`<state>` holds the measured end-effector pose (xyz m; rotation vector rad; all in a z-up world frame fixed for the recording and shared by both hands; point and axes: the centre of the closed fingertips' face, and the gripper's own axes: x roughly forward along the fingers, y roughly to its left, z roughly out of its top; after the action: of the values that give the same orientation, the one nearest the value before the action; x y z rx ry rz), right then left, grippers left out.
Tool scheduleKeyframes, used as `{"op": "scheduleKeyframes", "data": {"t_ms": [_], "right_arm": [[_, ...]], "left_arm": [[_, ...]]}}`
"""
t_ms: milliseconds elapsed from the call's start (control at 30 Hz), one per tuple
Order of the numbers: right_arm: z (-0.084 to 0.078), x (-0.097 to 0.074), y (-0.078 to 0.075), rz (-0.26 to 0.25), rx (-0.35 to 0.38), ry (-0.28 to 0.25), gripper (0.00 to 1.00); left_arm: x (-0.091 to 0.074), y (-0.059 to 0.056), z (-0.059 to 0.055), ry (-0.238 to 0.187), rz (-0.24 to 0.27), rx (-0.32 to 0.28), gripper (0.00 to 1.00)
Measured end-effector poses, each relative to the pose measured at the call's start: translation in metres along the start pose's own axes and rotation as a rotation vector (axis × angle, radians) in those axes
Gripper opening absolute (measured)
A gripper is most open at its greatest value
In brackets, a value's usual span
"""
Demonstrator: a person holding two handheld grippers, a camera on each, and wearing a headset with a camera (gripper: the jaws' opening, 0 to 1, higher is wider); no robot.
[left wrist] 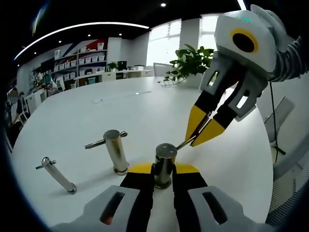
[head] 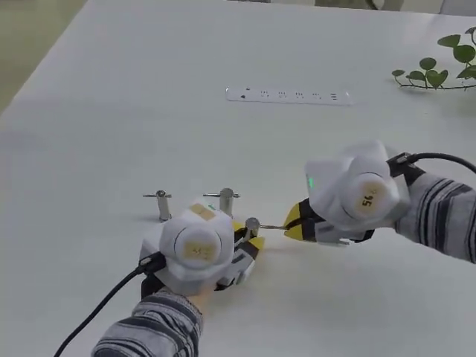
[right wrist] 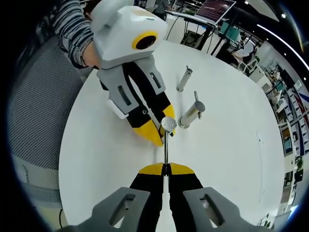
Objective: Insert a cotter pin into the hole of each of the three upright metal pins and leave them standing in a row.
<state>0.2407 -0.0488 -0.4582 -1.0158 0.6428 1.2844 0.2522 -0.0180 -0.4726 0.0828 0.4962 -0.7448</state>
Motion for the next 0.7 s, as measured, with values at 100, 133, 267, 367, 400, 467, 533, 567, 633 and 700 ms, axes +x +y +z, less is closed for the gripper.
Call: {"op": "scheduleKeyframes", "data": {"t_ms": [100, 133, 267, 367, 400, 467, 533, 567, 633, 700], "right_arm": [[-0.0004, 0.0007, -0.0007, -0.003, 0.013, 0.0, 0.0], [-0.0004, 0.0008, -0.0009, -0.005, 0.015, 0.0, 0.0], [-0.0009, 0.0015, -0.0009, -0.007, 0.023, 0.0, 0.0], [-0.0013, 0.0037, 0.0001, -0.008, 0.025, -0.001, 0.0], [-0.0019, 0.0046, 0.0005, -0.008, 0.028, 0.0, 0.0], [-0.003, 0.0058, 0.0005, -0.01, 0.035, -0.001, 0.0], [-0.0038, 0.0067, 0.0005, -0.01, 0.044, -0.003, 0.0], [-0.0043, 0.007, 0.0007, -0.008, 0.048, -0.003, 0.0], [-0.0049, 0.008, 0.0005, -0.009, 0.05, -0.002, 0.0], [-0.0055, 0.0093, 0.0002, -0.009, 0.052, 0.0, 0.0]], "left_arm": [[-0.0001, -0.0002, -0.0002, 0.001, -0.002, -0.004, 0.1], [0.0, -0.0001, -0.0001, 0.002, -0.002, -0.006, 0.11], [-0.0003, -0.0003, -0.0003, 0.003, -0.002, -0.01, 0.11], [-0.0002, -0.0004, -0.0003, 0.005, 0.001, -0.012, 0.11], [-0.0001, -0.0003, -0.0003, 0.005, 0.003, -0.015, 0.11], [-0.0001, -0.0004, -0.0002, 0.008, 0.007, -0.016, 0.11], [-0.0001, -0.0005, -0.0002, 0.011, 0.009, -0.015, 0.11], [-0.0001, -0.0005, -0.0002, 0.012, 0.011, -0.015, 0.11], [0.0, -0.0004, -0.0003, 0.012, 0.013, -0.017, 0.11], [0.0001, -0.0003, -0.0003, 0.013, 0.016, -0.022, 0.11]]}}
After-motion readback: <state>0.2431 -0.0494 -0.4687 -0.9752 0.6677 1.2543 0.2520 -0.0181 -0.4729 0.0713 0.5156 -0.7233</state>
